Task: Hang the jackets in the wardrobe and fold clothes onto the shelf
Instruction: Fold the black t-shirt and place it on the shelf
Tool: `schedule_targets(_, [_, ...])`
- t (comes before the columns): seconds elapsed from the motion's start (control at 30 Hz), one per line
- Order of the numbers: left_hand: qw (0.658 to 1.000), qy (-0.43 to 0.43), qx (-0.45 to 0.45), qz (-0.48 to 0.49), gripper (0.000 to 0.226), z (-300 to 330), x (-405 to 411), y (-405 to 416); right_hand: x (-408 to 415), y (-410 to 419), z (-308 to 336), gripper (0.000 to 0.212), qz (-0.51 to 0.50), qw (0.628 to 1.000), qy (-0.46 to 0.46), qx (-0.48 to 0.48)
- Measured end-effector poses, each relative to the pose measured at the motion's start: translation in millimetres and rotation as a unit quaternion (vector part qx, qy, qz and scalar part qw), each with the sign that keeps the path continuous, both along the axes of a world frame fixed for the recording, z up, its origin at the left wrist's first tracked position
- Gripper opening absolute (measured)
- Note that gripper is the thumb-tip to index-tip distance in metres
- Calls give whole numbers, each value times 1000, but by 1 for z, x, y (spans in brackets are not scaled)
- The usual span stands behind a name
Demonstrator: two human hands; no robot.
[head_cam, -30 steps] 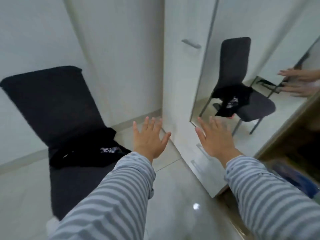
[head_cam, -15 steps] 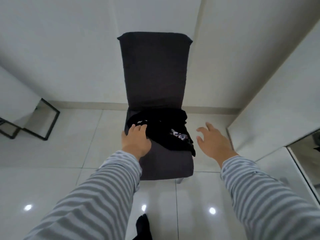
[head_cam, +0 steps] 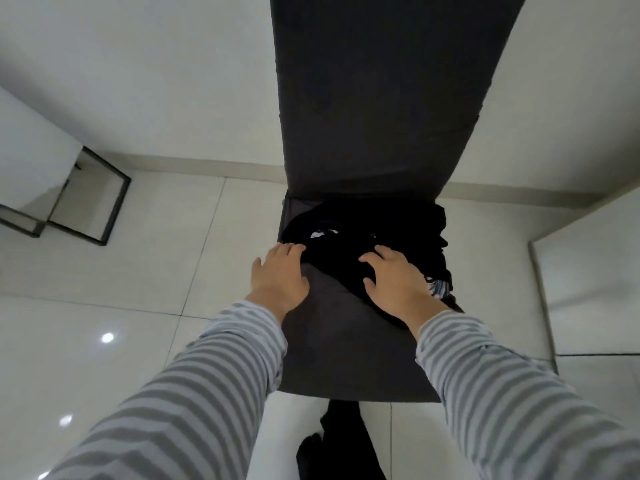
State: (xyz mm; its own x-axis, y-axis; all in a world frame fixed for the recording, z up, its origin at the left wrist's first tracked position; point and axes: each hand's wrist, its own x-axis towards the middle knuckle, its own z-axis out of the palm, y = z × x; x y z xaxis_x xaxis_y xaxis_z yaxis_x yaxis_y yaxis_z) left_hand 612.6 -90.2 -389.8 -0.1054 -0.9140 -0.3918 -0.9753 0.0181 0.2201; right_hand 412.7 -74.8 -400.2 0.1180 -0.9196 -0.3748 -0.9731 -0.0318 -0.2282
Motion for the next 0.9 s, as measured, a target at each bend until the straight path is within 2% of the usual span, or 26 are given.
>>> schedule_targets(0.13, [999,4,17,-30,69,-58,-2,-49,17,-50,-62,56,20,1000,-10,0])
schedule_targets(0.23, [997,0,33,-64,74,-96,-3,-73,22,-77,-99,69,42,999,-4,2])
schedule_targets(0.33, [994,-32,43,-96,66,-122,-4,-82,23,-91,-123,79,63,998,14,8])
schedule_targets(0.43, [991,-66,-54,-103,34,-129,-5,-83,24,-94,-135,68,74,996,43,-18])
schedule_targets(0.5, [987,-56,-92,-116,26,-128,-4,-82,25,-92,-135,53,75,996,51,-24])
schedule_targets(0.57, [988,-48,-89,-115,24,-127,-1,-81,25,-94,-132,37,65,996,45,-31])
schedule_targets(0.63, [991,-65,-58,-103,36,-125,1,-81,24,-98,-129,37,59,997,31,-42])
schedule_targets(0.7, [989,-111,-14,-95,62,-124,2,-83,25,-103,-128,57,54,998,-4,-21])
schedule_targets(0.73, [987,-132,-5,-91,66,-125,2,-84,27,-104,-127,67,55,998,-15,-5])
schedule_targets(0.8, [983,-154,-22,-94,50,-126,0,-86,33,-105,-130,75,57,998,-13,-1])
schedule_targets(0.9, [985,-108,-101,-85,30,-125,-4,-81,40,-97,-135,67,34,999,-4,-12])
